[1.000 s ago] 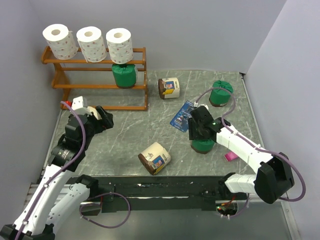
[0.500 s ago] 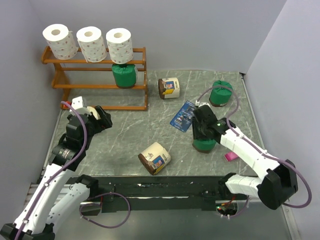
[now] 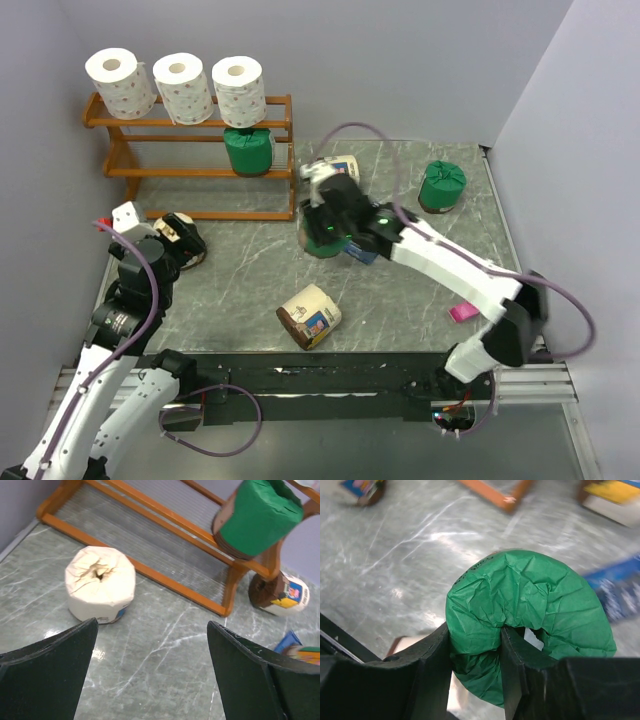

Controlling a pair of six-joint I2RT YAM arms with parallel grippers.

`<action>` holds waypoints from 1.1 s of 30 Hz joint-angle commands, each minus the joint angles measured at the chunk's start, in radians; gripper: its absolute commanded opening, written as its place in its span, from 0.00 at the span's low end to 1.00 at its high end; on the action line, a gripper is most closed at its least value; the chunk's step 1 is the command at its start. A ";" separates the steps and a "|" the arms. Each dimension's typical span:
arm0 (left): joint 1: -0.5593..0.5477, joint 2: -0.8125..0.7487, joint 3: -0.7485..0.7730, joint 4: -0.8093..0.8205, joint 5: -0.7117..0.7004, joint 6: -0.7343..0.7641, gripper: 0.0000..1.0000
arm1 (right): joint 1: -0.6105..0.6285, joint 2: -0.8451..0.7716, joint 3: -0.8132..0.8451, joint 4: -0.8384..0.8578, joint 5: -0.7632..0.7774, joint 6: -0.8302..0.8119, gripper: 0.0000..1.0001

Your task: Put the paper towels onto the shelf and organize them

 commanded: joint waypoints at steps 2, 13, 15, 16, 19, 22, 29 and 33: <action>0.000 -0.052 0.025 -0.008 -0.096 -0.009 0.96 | 0.124 0.189 0.165 0.080 -0.012 -0.069 0.40; 0.000 -0.167 -0.013 0.041 -0.062 0.021 0.96 | 0.214 0.456 0.294 0.134 0.026 -0.053 0.41; 0.000 -0.177 -0.019 0.041 -0.039 0.012 0.96 | 0.214 0.472 0.301 0.141 0.031 -0.051 0.42; 0.000 -0.177 -0.016 0.030 -0.039 -0.024 0.96 | 0.214 0.475 0.298 0.163 0.034 -0.054 0.43; 0.000 -0.166 -0.002 -0.065 -0.024 -0.136 0.96 | 0.214 0.478 0.291 0.181 0.048 -0.060 0.48; 0.000 -0.149 0.001 -0.132 0.028 -0.225 0.98 | 0.214 0.475 0.305 0.161 0.069 -0.066 0.56; 0.000 -0.056 0.074 -0.211 0.146 -0.290 0.99 | 0.214 0.346 0.249 0.157 0.063 -0.066 0.66; 0.000 0.024 0.064 -0.186 0.258 -0.298 0.95 | 0.214 0.216 0.145 0.163 0.092 -0.053 0.66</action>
